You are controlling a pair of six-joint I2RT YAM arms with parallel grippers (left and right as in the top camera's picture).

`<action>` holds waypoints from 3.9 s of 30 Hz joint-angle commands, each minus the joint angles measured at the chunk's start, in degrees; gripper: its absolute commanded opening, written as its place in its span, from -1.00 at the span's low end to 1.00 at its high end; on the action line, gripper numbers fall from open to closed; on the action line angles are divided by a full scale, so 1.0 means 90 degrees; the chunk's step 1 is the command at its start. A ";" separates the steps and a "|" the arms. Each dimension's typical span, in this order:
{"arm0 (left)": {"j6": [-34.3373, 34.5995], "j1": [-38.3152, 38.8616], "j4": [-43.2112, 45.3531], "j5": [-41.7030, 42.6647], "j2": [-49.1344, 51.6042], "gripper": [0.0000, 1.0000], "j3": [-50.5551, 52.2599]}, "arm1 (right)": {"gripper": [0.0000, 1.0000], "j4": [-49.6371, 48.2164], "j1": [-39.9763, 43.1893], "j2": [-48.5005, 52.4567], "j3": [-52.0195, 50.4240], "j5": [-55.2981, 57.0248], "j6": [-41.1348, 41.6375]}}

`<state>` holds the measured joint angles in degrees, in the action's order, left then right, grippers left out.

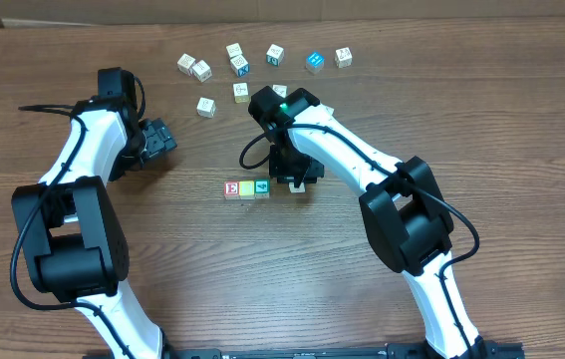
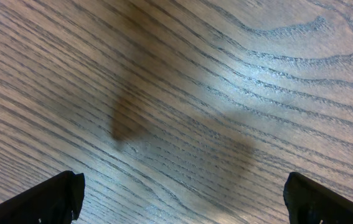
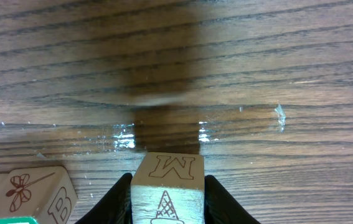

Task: Form a horizontal line
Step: 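Carry the white M block toward the right end of the row, then lower the white M block beside the green 4 block with the right gripper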

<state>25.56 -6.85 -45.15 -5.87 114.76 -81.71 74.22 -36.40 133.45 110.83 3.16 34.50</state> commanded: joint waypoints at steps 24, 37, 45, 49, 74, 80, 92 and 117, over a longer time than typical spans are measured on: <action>0.0022 0.0032 0.0005 -0.0078 -0.0075 0.99 0.0029 | -0.34 -0.0104 0.0010 -0.0160 -0.0034 -0.0223 0.0180; 0.0022 0.0032 0.0005 -0.0078 -0.0075 0.99 0.0029 | -0.28 -0.0265 0.0010 -0.0160 -0.0034 -0.0578 0.0168; 0.0022 0.0032 0.0005 -0.0078 -0.0075 0.99 0.0029 | 0.03 -0.0624 0.0017 -0.0160 -0.0034 0.0066 0.0121; 0.0022 0.0032 0.0005 -0.0078 -0.0075 0.99 0.0029 | 0.03 -0.0845 0.0034 -0.0160 -0.0034 0.0442 0.0124; 0.0022 0.0032 0.0005 -0.0078 -0.0073 0.99 0.0029 | -0.93 0.0180 0.0687 -0.0160 -0.0301 0.0107 0.0121; 0.0022 0.0032 0.0005 -0.0078 -0.0073 0.99 0.0029 | -0.93 0.0121 0.0668 -0.0160 -0.0493 -0.0080 0.0058; 0.0022 0.0032 0.0005 -0.0078 -0.0075 0.99 0.0029 | -0.93 -0.0316 0.0474 -0.0160 -0.0493 -0.0809 -0.0556; 0.0022 0.0032 0.0005 -0.0078 -0.0075 0.99 0.0029 | -0.93 -0.0505 0.0216 -0.0160 -0.0493 -0.0818 -0.0556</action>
<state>25.56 -6.85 -45.15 -5.87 114.76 -81.71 69.91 -34.09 133.38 106.48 -4.16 29.78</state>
